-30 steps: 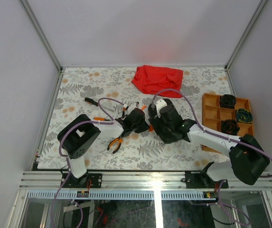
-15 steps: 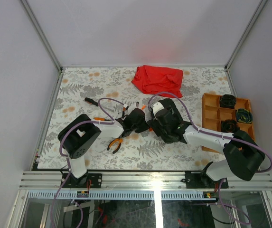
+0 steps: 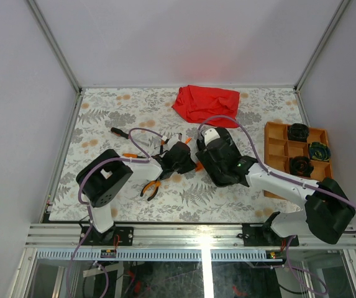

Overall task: Sort the tools into containers
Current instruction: Open the storage box at the center of the board.

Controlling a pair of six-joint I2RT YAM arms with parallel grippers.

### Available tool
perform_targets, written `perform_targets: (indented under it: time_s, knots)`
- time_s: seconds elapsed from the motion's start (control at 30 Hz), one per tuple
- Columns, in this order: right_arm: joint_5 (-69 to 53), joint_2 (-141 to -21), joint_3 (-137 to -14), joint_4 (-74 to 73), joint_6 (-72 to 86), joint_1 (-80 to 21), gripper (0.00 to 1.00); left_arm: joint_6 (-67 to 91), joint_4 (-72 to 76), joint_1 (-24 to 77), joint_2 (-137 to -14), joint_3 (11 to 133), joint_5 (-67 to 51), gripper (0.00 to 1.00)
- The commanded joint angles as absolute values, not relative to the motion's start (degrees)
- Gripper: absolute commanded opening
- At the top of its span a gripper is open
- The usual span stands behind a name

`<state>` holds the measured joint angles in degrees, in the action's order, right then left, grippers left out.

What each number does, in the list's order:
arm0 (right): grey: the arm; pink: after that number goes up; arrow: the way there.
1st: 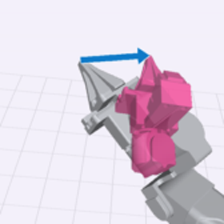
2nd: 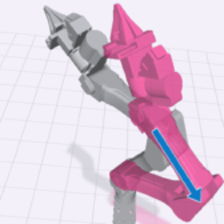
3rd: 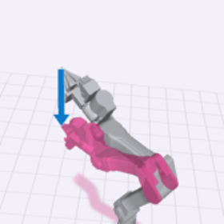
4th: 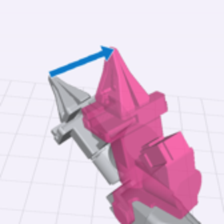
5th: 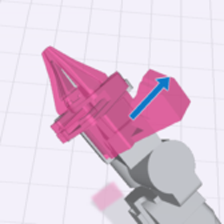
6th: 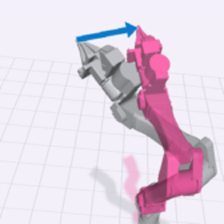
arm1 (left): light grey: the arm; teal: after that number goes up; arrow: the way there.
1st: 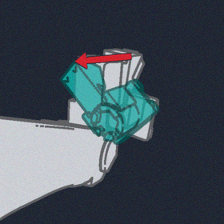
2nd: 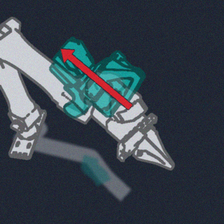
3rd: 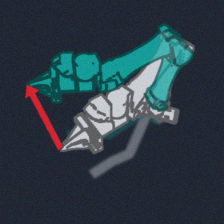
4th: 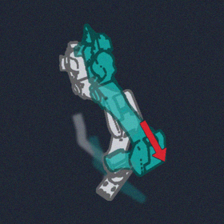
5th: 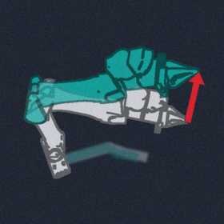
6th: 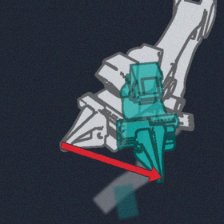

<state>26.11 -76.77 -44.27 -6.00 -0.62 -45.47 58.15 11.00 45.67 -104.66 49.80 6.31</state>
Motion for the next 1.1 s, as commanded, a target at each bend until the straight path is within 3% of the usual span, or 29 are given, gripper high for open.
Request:
perform_targets:
  time_s: [0.0,0.3,0.63,1.07]
  knots:
    - [31.09,-73.65,-47.68,-10.87,0.41,-42.73,0.98,55.20,1.65,45.53,-108.26,47.52,10.05,0.00]
    - [23.24,-64.11,-46.51,-12.59,3.57,-32.79,0.95,53.72,0.62,45.24,-108.05,46.56,10.89,0.00]
    - [25.46,-60.77,-46.77,-17.11,12.07,-24.30,0.88,53.13,0.28,44.99,-107.44,45.64,10.76,0.00]
    - [28.61,-55.93,-45.46,-21.21,23.81,-13.18,0.90,52.02,-1.36,44.67,-104.69,44.09,11.84,0.00]
